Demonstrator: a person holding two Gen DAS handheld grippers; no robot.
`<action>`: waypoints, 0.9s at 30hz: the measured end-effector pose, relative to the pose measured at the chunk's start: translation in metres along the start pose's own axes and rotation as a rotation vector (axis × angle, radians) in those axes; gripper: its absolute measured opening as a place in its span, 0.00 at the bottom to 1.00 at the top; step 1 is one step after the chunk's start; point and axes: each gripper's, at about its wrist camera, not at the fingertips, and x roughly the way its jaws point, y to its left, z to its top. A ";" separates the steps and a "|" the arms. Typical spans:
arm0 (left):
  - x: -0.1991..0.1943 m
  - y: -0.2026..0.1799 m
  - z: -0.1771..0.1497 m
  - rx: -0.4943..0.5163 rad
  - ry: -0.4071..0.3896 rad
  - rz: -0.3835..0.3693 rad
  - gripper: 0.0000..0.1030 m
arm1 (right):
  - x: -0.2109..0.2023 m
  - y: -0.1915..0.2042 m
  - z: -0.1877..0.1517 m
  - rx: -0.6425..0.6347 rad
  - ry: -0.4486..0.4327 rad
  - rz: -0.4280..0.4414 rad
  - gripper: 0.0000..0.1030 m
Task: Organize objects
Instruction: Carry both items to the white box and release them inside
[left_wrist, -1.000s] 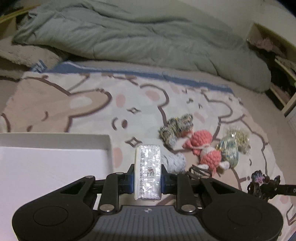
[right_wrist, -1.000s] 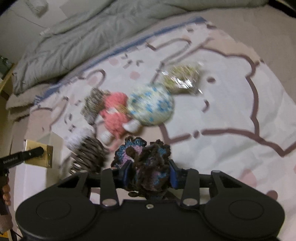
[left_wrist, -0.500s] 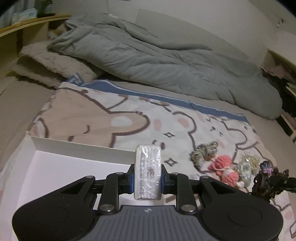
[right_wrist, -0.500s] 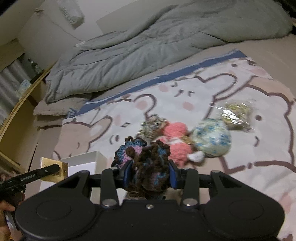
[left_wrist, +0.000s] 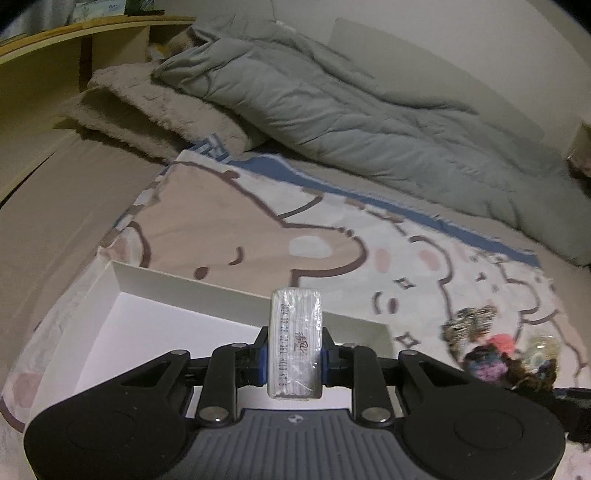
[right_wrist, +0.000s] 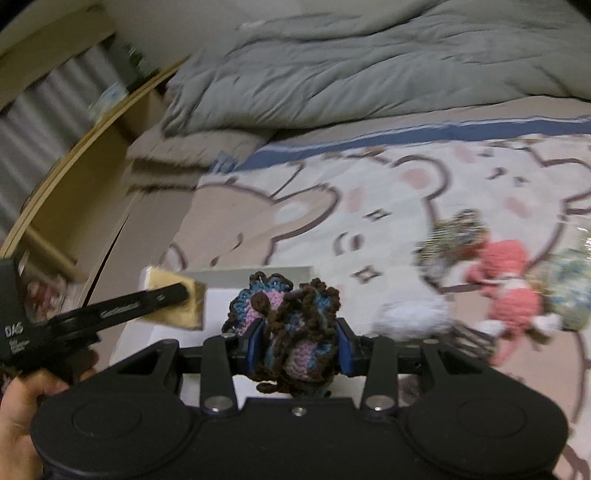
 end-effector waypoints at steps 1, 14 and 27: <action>0.004 0.002 0.000 0.004 0.007 0.010 0.26 | 0.008 0.004 -0.001 -0.012 0.012 0.010 0.40; 0.035 0.022 0.003 0.134 -0.019 0.078 0.26 | 0.093 0.024 0.007 -0.056 0.159 0.041 0.40; 0.044 -0.009 -0.051 0.677 0.051 -0.050 0.32 | 0.102 0.026 0.013 -0.154 0.104 -0.034 0.53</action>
